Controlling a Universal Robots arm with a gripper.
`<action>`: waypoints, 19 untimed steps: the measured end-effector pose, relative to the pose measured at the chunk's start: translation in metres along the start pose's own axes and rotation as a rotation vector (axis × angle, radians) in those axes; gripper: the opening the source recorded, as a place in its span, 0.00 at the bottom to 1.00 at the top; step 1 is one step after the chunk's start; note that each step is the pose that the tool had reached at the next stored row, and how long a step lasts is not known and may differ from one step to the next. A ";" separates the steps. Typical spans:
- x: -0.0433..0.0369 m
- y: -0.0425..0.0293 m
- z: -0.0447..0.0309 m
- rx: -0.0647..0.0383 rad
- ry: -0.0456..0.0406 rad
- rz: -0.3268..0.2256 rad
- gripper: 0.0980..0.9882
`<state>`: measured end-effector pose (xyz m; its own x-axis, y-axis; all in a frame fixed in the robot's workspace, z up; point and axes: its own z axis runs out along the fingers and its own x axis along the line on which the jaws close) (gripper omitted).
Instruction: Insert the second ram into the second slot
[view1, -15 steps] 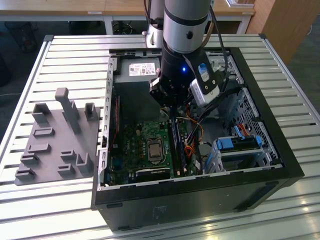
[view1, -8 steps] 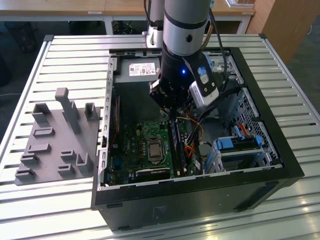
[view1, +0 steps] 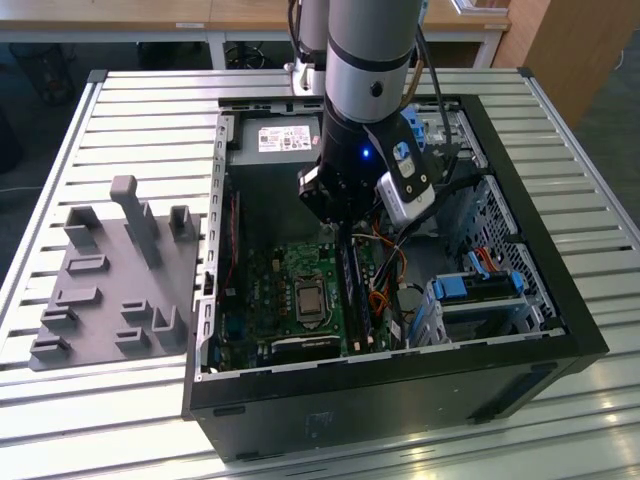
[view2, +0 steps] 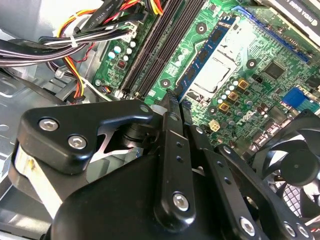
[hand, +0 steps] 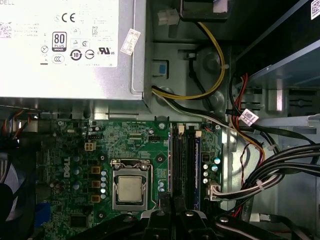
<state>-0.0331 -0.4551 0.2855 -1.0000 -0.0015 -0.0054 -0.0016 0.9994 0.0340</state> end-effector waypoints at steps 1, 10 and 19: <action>0.0000 0.0000 0.0002 0.000 0.0000 0.000 0.04; 0.0000 -0.0007 0.0023 0.000 0.0000 0.000 0.04; 0.0000 -0.0013 0.0041 0.000 0.0000 0.000 0.04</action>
<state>-0.0330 -0.4563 0.2813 -1.0000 -0.0015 -0.0054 -0.0017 0.9994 0.0340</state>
